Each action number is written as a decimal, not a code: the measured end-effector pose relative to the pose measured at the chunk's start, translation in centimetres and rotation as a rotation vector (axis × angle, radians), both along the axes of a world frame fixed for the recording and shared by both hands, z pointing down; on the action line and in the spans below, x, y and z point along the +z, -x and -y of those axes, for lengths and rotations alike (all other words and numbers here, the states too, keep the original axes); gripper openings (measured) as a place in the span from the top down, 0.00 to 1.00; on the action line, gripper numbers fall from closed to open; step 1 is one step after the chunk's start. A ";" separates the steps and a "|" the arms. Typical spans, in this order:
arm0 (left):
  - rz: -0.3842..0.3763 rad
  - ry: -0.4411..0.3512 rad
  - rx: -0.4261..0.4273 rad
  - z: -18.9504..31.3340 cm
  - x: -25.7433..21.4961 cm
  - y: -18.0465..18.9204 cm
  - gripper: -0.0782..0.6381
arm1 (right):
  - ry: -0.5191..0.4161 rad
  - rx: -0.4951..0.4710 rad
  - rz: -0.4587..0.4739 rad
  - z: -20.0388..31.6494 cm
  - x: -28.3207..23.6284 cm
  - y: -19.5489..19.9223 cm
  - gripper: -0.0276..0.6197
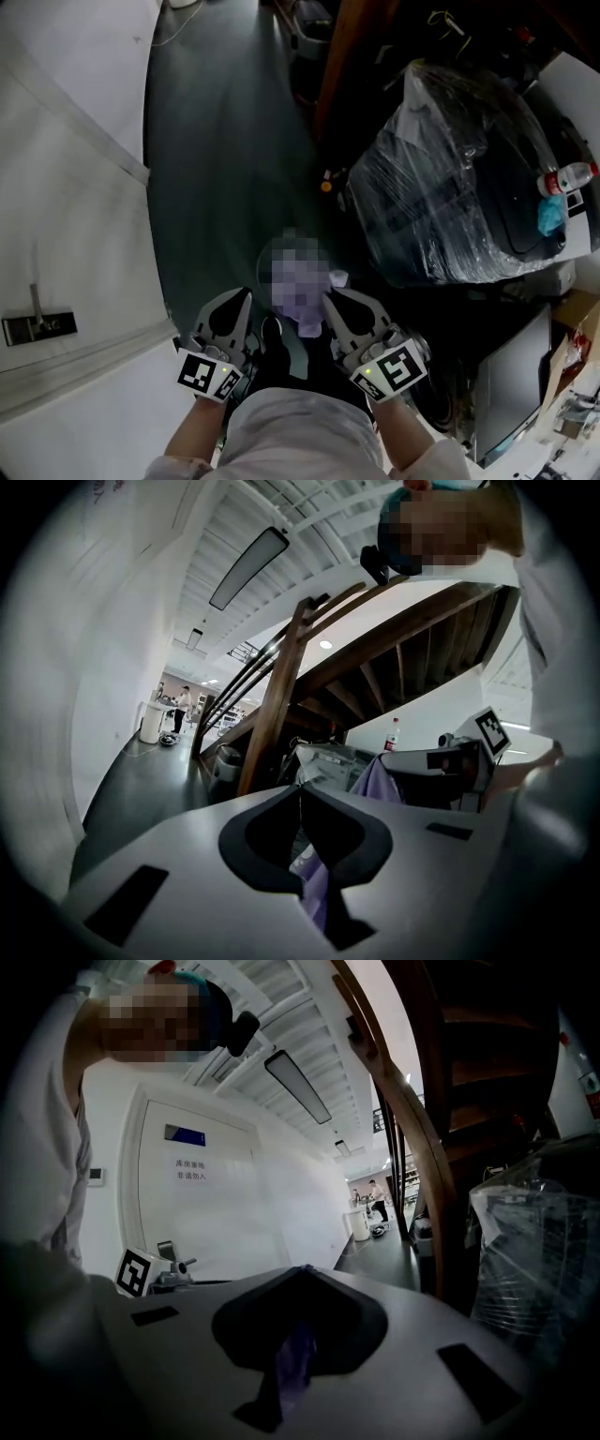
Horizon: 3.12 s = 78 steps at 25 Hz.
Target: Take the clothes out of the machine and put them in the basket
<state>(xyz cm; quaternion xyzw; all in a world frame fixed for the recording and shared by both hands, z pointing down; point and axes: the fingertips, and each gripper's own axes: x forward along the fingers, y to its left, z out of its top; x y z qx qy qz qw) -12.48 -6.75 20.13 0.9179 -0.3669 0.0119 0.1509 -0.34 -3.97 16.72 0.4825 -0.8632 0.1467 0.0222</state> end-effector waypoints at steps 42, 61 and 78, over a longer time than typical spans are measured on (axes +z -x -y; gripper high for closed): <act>0.195 0.287 0.013 3.2 35.8 -1.0 0.86 | 0.398 -0.066 -0.096 6.0 41.1 -0.6 0.93; 0.291 0.404 0.038 2.2 48.9 -1.0 0.86 | 0.587 -0.059 -0.185 5.6 56.8 -0.6 0.93; 0.302 0.487 0.010 0.9 53.4 -1.0 0.86 | 0.734 -0.024 -0.295 4.0 63.9 -0.3 0.89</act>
